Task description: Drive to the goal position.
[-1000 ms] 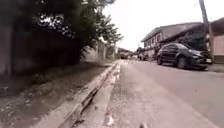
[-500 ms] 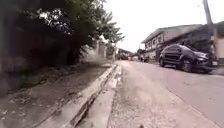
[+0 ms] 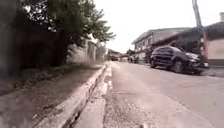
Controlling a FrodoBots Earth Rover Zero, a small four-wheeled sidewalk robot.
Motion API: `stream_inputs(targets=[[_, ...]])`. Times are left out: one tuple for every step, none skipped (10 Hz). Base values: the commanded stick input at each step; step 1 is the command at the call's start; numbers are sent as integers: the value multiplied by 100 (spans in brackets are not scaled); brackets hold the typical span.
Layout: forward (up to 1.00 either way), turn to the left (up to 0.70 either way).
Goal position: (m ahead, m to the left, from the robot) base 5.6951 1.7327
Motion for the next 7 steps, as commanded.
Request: stream_inputs(targets=[[70, 0], [70, 0], [70, 0], [70, 0], [70, 0], [70, 0], [70, 0]])
